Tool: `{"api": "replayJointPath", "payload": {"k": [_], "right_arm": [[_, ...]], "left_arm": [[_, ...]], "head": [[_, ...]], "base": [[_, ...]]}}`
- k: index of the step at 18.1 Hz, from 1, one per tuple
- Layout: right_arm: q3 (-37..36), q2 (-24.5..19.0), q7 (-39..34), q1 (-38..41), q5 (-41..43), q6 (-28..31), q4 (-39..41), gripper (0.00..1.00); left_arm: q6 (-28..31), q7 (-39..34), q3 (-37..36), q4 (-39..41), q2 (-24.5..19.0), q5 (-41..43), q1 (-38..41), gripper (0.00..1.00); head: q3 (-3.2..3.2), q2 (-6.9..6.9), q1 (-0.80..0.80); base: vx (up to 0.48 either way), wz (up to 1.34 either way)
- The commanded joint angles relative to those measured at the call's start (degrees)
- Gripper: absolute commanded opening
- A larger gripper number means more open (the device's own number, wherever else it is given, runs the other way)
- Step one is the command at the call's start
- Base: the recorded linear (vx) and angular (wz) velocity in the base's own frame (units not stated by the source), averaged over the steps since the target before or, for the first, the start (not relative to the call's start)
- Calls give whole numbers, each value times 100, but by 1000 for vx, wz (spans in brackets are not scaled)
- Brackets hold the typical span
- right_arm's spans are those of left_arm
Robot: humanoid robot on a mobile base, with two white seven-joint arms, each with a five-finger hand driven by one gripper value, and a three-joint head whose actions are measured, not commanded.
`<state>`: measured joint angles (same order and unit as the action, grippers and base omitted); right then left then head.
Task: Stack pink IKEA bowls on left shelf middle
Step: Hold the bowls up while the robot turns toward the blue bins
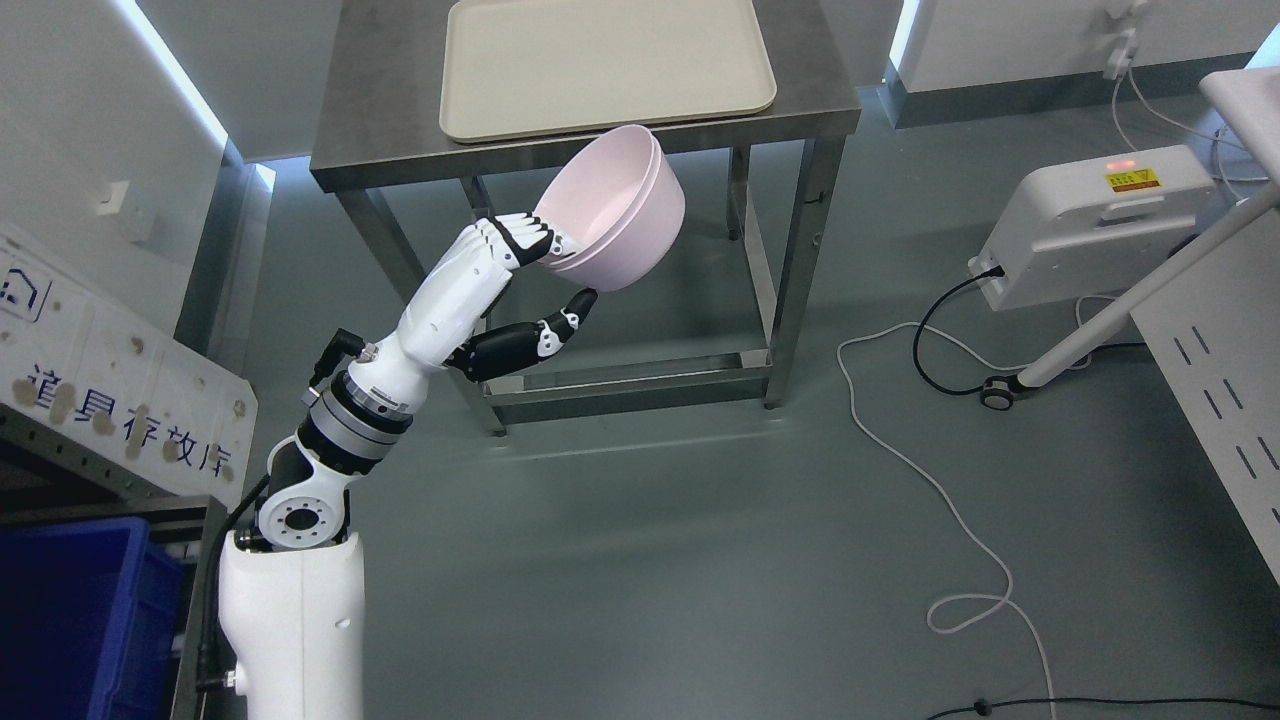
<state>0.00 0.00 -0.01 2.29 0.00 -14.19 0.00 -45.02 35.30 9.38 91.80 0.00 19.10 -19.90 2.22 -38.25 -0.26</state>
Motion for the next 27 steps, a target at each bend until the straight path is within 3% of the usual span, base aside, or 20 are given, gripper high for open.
{"api": "replayJointPath", "payload": {"k": [1, 27], "right_arm": [[-26, 100, 1, 0, 9, 4, 100, 100], [-26, 100, 1, 0, 9, 4, 100, 100]], "left_arm": [[2, 3, 143, 75, -100, -47, 30, 12], [2, 3, 99, 57, -100, -504, -444, 14]], "head": [[0, 0, 0], [0, 0, 0]], "base": [[-324, 186], [-292, 151]]}}
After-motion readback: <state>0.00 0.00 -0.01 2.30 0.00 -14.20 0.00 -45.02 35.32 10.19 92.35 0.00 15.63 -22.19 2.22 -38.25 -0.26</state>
